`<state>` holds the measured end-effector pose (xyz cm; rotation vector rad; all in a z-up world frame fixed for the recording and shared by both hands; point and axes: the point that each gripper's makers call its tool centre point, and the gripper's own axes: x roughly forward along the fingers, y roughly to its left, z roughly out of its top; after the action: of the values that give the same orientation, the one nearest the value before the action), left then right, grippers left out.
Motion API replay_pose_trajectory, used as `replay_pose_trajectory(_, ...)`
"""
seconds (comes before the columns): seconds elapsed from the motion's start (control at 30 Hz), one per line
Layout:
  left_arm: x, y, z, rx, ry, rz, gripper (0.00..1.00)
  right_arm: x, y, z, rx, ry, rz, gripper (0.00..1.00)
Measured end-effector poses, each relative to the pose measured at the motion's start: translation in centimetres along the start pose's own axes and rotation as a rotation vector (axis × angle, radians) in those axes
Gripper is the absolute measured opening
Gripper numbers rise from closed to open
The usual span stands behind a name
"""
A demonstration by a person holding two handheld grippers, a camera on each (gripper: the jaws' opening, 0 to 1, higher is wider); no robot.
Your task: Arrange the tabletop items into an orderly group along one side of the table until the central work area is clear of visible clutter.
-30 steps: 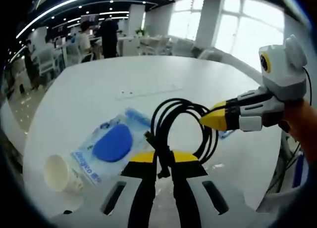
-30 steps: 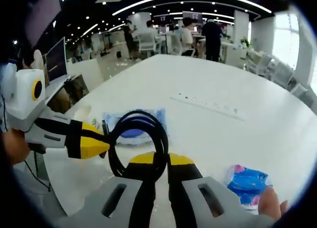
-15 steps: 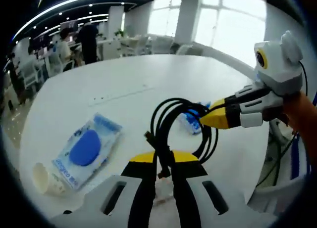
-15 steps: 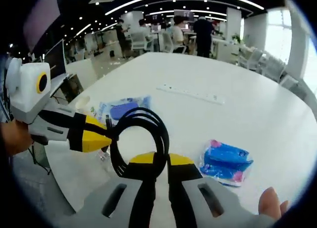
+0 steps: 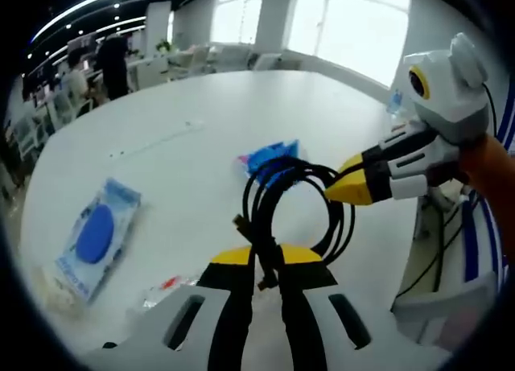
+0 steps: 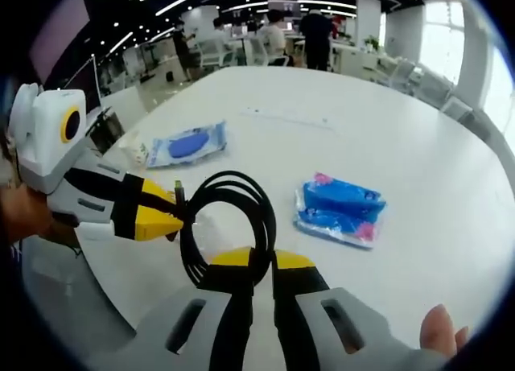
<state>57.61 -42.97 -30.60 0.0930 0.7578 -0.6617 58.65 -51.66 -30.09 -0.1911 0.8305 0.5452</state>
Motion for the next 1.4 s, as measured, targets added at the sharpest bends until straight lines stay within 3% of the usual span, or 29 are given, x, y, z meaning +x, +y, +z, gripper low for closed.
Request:
replay_pose_trajectory(0.33, 1.6, -1.8, -1.7, 0.014, 0.058, -0.024, 0.09, 0.1, -0.9, -3.1, 0.018, 0.067, 0.015, 0.07)
replay_pose_trajectory(0.77, 3.9, -1.9, -4.2, -0.001, 0.147, -0.020, 0.09, 2.6, -1.3, -5.8, 0.031, 0.151, 0.069, 0.08)
replay_pose_trajectory(1.1, 4.4, -1.0, -5.1, -0.042, 0.178, -0.004, 0.09, 4.3, -1.2, -6.4, 0.040, 0.194, 0.107, 0.08)
replay_pose_trajectory(1.4, 4.7, -0.6, -5.0, -0.021, 0.177, 0.019, 0.10, 5.2, -1.4, -6.2, 0.065, 0.205, 0.118, 0.08)
